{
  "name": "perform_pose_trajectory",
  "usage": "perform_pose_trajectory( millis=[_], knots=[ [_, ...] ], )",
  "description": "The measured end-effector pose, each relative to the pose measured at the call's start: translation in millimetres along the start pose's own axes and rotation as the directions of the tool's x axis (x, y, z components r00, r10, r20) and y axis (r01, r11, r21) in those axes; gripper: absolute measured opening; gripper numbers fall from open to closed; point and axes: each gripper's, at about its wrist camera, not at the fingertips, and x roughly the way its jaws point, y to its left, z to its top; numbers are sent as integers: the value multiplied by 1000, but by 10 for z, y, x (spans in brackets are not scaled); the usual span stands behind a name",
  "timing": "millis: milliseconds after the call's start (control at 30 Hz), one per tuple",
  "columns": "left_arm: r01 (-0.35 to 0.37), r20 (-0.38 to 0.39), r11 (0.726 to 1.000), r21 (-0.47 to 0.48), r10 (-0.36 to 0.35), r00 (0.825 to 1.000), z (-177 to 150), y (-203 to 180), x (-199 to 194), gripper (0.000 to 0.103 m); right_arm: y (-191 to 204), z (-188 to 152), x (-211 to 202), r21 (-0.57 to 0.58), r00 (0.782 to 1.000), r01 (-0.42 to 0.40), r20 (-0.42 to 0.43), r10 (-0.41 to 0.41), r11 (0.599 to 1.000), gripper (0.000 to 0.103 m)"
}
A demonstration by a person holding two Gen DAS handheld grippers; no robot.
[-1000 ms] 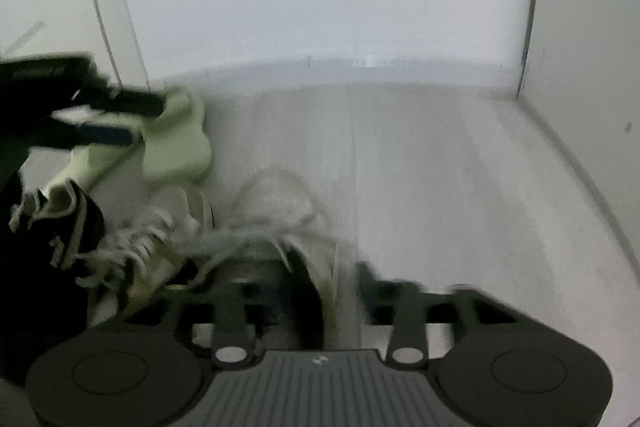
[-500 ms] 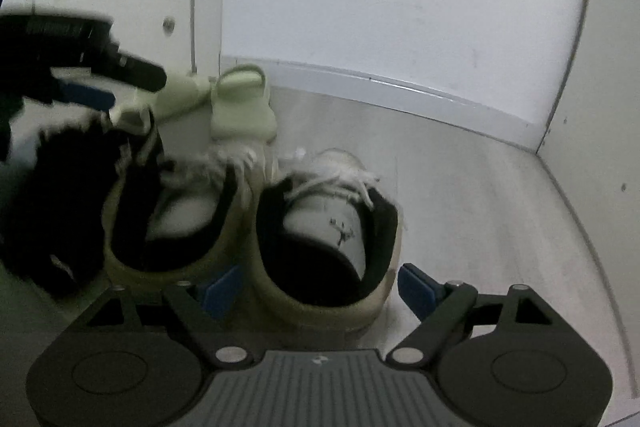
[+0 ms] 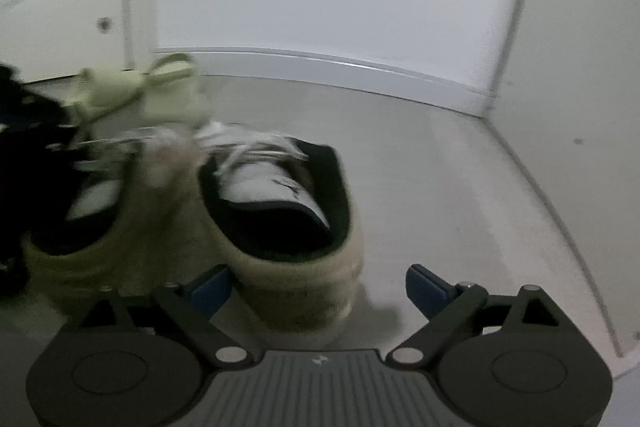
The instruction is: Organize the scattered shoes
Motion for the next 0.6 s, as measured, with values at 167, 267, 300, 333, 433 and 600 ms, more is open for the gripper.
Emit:
perform_pose_trajectory(
  millis=[167, 267, 300, 333, 433, 600],
  knots=[
    [0, -25, 1000, 11, 0, 1000, -21, -22, 2, 91, -143, 50, 174, 31, 997, 72, 18, -72, 997, 93],
    [1, -35, 1000, 9, -1, 999, -26, -27, 4, 91, -220, 98, 314, 85, 993, 110, 27, -112, 990, 93],
    [0, -35, 1000, 8, 0, 999, -24, -24, 2, 91, -252, 124, 384, 106, 992, 120, 29, -123, 987, 93],
    [1, -35, 1000, 5, -1, 999, -25, -20, -2, 91, -292, 157, 465, 122, 990, 135, 34, -140, 983, 92],
    [7, -31, 1000, 0, -7, 999, -19, -14, -22, 91, -357, 218, 595, 150, 986, 154, 39, -162, 977, 92],
    [-1, -25, 1000, -4, 1, 1000, -3, 12, -32, 91, -502, 345, 699, 339, 985, 169, -37, -167, 925, 91]
  ],
)
